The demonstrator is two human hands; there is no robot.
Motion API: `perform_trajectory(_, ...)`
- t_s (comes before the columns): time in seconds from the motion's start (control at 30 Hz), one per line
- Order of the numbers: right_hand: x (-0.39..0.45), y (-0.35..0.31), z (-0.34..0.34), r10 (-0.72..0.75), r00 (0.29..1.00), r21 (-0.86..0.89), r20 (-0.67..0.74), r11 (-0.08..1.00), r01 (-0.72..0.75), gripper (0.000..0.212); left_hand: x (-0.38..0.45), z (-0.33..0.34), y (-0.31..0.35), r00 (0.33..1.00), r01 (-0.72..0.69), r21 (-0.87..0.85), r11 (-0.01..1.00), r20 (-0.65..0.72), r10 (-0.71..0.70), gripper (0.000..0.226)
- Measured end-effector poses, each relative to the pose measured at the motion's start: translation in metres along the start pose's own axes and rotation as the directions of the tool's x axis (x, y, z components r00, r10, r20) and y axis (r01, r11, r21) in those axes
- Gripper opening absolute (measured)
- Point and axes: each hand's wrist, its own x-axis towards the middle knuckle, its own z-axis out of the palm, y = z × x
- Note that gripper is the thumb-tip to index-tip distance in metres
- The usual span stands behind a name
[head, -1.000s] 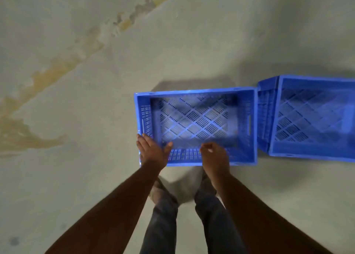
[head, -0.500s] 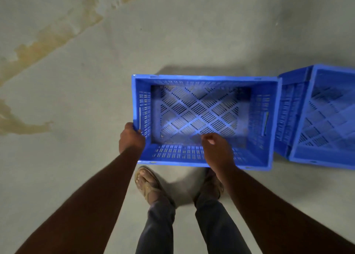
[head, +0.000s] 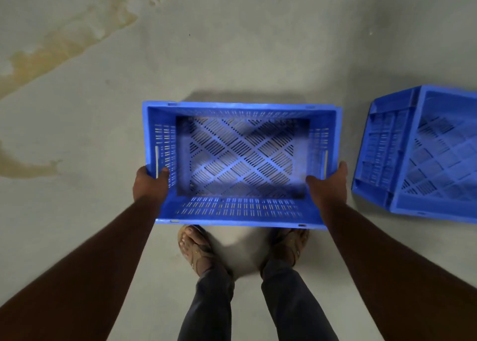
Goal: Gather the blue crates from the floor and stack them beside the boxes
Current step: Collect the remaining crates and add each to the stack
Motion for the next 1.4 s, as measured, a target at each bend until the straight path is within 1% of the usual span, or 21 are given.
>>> perform_trajectory(0.03,0.002,0.002,-0.001,-0.008,1.000,-0.033,0.007,0.999,0.009,0.077,0.001,0.003,0.000,1.000,0.017,-0.043,0.999,-0.017,-0.018,0.044)
perform_trajectory(0.1,0.003,0.006,-0.006,-0.051,0.999,-0.123,-0.003,0.991,0.050,0.053,0.003,0.004,-0.004,0.998,0.014,-0.065,0.998,-0.059,-0.018,0.040)
perform_trajectory(0.13,0.004,0.009,-0.009,-0.063,0.998,-0.146,-0.017,0.987,0.060,0.049,0.003,0.001,-0.006,0.996,0.016,-0.067,0.998,-0.082,-0.021,0.038)
perform_trajectory(0.2,-0.004,0.013,-0.016,-0.088,0.994,-0.152,-0.063,0.985,0.078,0.049,-0.006,-0.007,-0.009,0.994,0.026,-0.105,0.994,-0.107,-0.037,0.035)
perform_trajectory(0.27,-0.022,0.014,-0.026,-0.147,0.982,-0.122,-0.115,0.984,0.133,0.046,-0.022,-0.022,-0.013,0.991,0.032,-0.146,0.989,-0.125,-0.051,0.034)
perform_trajectory(0.33,-0.051,0.017,-0.040,-0.233,0.962,-0.101,-0.145,0.970,0.219,0.044,-0.044,-0.046,-0.020,0.986,0.046,-0.175,0.984,-0.148,-0.073,0.037)
perform_trajectory(0.4,-0.083,0.018,-0.060,-0.304,0.939,-0.091,-0.162,0.952,0.292,0.044,-0.067,-0.080,-0.032,0.981,0.053,-0.232,0.971,-0.172,-0.094,0.040)
perform_trajectory(0.5,-0.141,0.001,-0.098,-0.376,0.913,-0.070,-0.160,0.927,0.369,0.051,-0.112,-0.146,-0.045,0.972,0.046,-0.313,0.949,-0.205,-0.115,0.040)
perform_trajectory(0.57,-0.188,-0.021,-0.124,-0.402,0.909,-0.023,-0.110,0.915,0.402,0.047,-0.144,-0.190,-0.054,0.942,0.113,-0.437,0.893,-0.240,-0.236,0.042)
perform_trajectory(0.63,-0.235,-0.044,-0.149,-0.438,0.897,0.001,-0.053,0.899,0.439,0.049,-0.175,-0.237,-0.065,0.905,0.183,-0.516,0.837,-0.245,-0.349,0.048)
perform_trajectory(0.67,-0.259,-0.054,-0.161,-0.451,0.892,0.013,-0.036,0.892,0.452,0.049,-0.188,-0.258,-0.074,0.894,0.201,-0.551,0.810,-0.234,-0.382,0.051)
perform_trajectory(0.73,-0.304,-0.072,-0.184,-0.481,0.876,0.030,-0.031,0.876,0.482,0.043,-0.218,-0.307,-0.078,0.876,0.218,-0.618,0.755,-0.218,-0.431,0.053)
perform_trajectory(0.83,-0.362,-0.095,-0.214,-0.532,0.847,0.068,-0.013,0.844,0.532,0.036,-0.265,-0.377,-0.079,0.879,0.138,-0.707,0.694,-0.236,-0.415,0.040)
perform_trajectory(0.93,-0.400,-0.117,-0.233,-0.577,0.817,0.126,-0.010,0.809,0.574,0.046,-0.294,-0.426,-0.097,0.895,0.052,-0.767,0.640,-0.248,-0.370,0.028)
perform_trajectory(1.0,-0.425,-0.129,-0.236,-0.628,0.778,0.128,0.017,0.773,0.621,0.050,-0.313,-0.450,-0.113,0.890,0.017,-0.804,0.595,-0.259,-0.376,0.027)
perform_trajectory(1.03,-0.437,-0.134,-0.237,-0.662,0.749,0.157,0.023,0.742,0.652,0.047,-0.323,-0.459,-0.120,0.878,0.004,-0.821,0.570,-0.270,-0.395,0.029)
perform_trajectory(1.1,-0.459,-0.139,-0.239,-0.731,0.680,0.240,0.043,0.669,0.704,0.032,-0.349,-0.475,-0.135,0.844,-0.036,-0.839,0.544,-0.316,-0.432,0.032)
perform_trajectory(1.17,-0.482,-0.142,-0.242,-0.780,0.622,0.282,0.070,0.614,0.737,0.026,-0.378,-0.492,-0.154,0.806,-0.079,-0.869,0.488,-0.344,-0.482,0.031)
perform_trajectory(1.27,-0.517,-0.140,-0.249,-0.825,0.555,0.333,0.111,0.557,0.761,0.029,-0.423,-0.510,-0.184,0.768,-0.147,-0.913,0.380,-0.347,-0.538,0.021)
perform_trajectory(1.37,-0.553,-0.139,-0.257,-0.863,0.484,0.378,0.141,0.499,0.780,0.031,-0.469,-0.523,-0.211,0.734,-0.203,-0.931,0.305,-0.350,-0.582,0.007)
perform_trajectory(1.4,-0.564,-0.138,-0.259,-0.873,0.463,0.384,0.152,0.484,0.786,0.031,-0.481,-0.526,-0.220,0.726,-0.220,-0.935,0.278,-0.347,-0.594,0.010)
